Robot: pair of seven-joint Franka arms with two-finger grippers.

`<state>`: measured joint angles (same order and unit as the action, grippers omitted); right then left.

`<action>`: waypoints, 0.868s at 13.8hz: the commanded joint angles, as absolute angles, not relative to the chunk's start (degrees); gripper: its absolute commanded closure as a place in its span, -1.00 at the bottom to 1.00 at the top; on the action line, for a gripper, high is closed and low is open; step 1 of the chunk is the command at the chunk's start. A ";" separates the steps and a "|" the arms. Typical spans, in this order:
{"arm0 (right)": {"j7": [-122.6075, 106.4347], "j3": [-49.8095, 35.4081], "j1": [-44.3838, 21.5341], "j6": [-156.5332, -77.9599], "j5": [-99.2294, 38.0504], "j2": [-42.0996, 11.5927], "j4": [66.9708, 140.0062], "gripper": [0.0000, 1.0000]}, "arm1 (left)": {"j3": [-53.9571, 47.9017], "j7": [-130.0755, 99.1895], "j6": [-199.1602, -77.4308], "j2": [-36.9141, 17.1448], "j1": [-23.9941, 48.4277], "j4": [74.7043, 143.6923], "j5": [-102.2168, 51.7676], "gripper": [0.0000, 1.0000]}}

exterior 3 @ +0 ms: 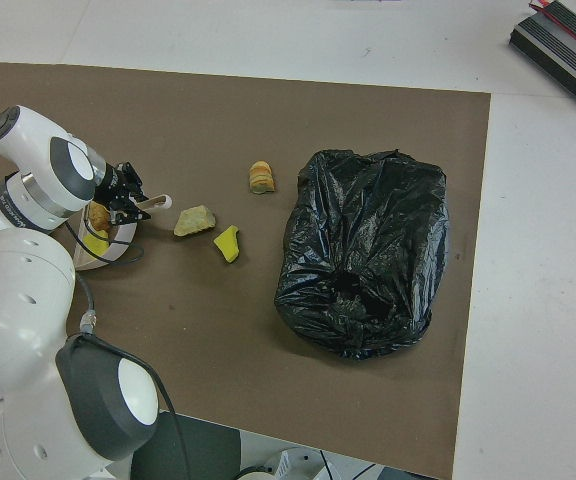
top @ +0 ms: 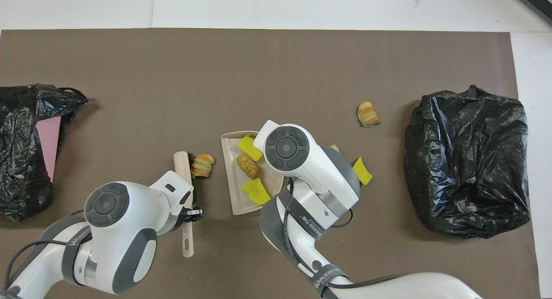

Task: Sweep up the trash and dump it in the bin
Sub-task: 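Sweep the debris into the dustpan with the left gripper's brush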

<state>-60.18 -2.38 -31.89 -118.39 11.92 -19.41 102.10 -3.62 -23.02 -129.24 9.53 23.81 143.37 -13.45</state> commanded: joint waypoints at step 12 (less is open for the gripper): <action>-60.21 -2.64 -30.76 -119.79 12.04 -18.90 102.30 1.00 | -2.46 -22.85 -132.45 5.97 27.26 136.06 -19.87 1.00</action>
<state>-60.18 -2.27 -31.60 -118.44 11.91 -19.39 101.91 -2.52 -22.81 -134.15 4.53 29.20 136.46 -20.19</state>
